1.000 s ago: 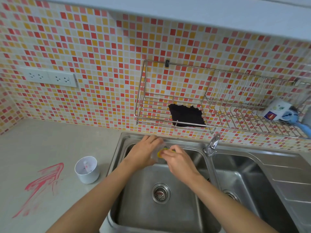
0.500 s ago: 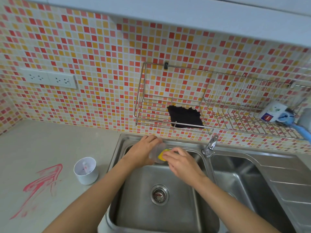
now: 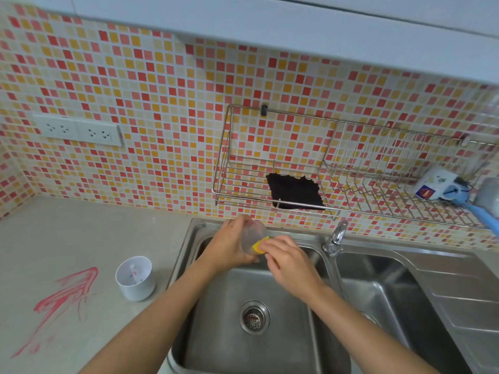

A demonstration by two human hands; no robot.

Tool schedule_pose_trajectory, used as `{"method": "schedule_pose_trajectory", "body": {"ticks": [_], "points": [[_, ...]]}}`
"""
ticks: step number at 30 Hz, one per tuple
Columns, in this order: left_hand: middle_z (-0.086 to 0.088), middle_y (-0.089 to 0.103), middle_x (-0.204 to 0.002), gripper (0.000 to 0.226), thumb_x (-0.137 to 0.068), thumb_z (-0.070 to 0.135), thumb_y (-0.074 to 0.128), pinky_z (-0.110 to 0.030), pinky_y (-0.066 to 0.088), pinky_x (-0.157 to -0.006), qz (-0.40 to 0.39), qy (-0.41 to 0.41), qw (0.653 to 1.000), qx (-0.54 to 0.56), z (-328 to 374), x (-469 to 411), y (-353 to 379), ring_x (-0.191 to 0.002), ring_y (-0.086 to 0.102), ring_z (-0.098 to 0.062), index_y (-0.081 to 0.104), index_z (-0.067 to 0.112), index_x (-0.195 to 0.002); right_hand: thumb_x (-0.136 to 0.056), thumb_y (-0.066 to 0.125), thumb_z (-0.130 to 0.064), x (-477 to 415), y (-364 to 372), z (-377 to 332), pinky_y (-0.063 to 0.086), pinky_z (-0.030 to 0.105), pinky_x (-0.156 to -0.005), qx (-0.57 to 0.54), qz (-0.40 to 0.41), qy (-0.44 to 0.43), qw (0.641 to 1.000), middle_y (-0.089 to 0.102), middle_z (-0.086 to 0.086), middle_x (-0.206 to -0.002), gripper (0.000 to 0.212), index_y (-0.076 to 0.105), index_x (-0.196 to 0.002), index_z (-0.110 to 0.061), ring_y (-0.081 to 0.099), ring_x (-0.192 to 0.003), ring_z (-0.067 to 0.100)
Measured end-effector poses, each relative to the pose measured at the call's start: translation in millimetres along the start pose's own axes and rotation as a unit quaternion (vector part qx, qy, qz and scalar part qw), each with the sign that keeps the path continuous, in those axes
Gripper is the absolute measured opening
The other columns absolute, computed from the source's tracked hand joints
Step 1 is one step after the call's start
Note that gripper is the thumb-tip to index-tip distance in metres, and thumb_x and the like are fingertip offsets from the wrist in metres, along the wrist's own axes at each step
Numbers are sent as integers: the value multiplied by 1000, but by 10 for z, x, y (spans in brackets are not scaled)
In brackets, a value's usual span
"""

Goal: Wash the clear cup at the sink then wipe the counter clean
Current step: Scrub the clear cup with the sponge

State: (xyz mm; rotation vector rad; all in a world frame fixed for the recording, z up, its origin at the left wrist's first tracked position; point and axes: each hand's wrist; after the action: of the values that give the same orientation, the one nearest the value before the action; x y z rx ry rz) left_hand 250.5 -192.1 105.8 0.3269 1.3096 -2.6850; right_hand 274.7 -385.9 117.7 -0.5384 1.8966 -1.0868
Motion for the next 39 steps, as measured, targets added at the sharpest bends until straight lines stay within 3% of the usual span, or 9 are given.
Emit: {"method": "schedule_pose_trajectory", "body": {"ticks": [4, 9, 12, 16, 18, 25, 31, 36, 39], "points": [[8, 38, -133, 87, -62, 46, 85, -20, 49, -91, -33, 52, 996, -59, -19, -25, -28, -116, 47, -10, 39, 26, -133, -87, 61, -10, -5, -31, 17, 34, 10, -94, -122, -85, 118, 982, 63, -20, -108, 29, 71, -111, -24, 50, -105, 0], [10, 36, -144, 83, -71, 48, 77, -36, 24, -112, -59, 60, 984, -158, 18, 5, -59, -133, 30, -13, 36, 31, -141, -75, 72, -4, -87, -125, 261, 50, 33, -85, 74, -118, -40, 989, 70, -17, -106, 37, 74, -103, -28, 59, -99, 16], [10, 40, -142, 86, -68, 44, 81, -33, 30, -110, -65, 66, 986, -141, 21, -27, -90, -131, 34, -13, 39, 30, -141, -70, 77, -6, -59, -119, 263, 50, 34, -81, 125, -85, -80, 985, 69, -17, -108, 40, 72, -104, -27, 60, -100, 20], [7, 47, -137, 79, -69, 42, 81, -22, 35, -101, -77, 89, 985, -124, 16, -74, -126, -124, 43, -12, 44, 27, -138, -85, 62, -3, 44, 17, 13, 37, 10, -95, -97, -72, 85, 989, 66, -22, -108, 34, 73, -109, -25, 55, -105, 6], [8, 48, -137, 75, -71, 45, 80, -19, 35, -99, -80, 108, 984, -118, 11, -56, -113, -124, 44, -12, 45, 29, -136, -86, 62, -4, 46, 37, -1, 38, 10, -97, -163, -84, 155, 971, 65, -24, -103, 31, 75, -104, -26, 55, -104, -1], [7, 47, -135, 79, -66, 32, 83, -25, 43, -100, -93, 111, 986, -87, 60, -14, -74, -121, 46, -13, 46, 26, -136, -63, 80, -6, -15, -86, 210, 51, 33, -80, 159, -106, -75, 979, 69, -17, -103, 42, 74, -99, -27, 58, -102, 17], [9, 46, -134, 81, -67, 33, 82, -15, 35, -91, -110, 99, 984, -95, 41, 7, -82, -120, 45, -11, 43, 30, -138, -84, 62, -6, 124, 81, 89, 43, 22, -96, -109, -104, 126, 981, 68, -15, -107, 34, 74, -104, -30, 51, -101, -3], [8, 46, -135, 84, -66, 31, 84, -16, 32, -94, -112, 84, 987, -76, 50, -1, -64, -121, 45, -12, 44, 27, -139, -70, 75, -7, 72, -59, 249, 50, 31, -84, 95, -102, -55, 989, 67, -17, -108, 40, 71, -104, -28, 53, -102, 13], [9, 46, -138, 83, -67, 32, 84, -17, 30, -98, -119, 90, 986, -70, 61, -40, -81, -124, 43, -12, 45, 28, -139, -66, 81, -10, 101, -35, 247, 54, 28, -76, 131, -88, -86, 984, 66, -15, -108, 43, 70, -104, -26, 55, -102, 15]]}}
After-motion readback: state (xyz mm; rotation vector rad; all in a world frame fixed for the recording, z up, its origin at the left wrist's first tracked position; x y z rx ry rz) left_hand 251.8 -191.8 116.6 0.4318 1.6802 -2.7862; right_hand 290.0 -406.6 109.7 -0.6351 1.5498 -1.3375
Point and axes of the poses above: each hand's wrist, its own x-axis away from the middle knuckle, its own y-axis out of the palm, z = x × y
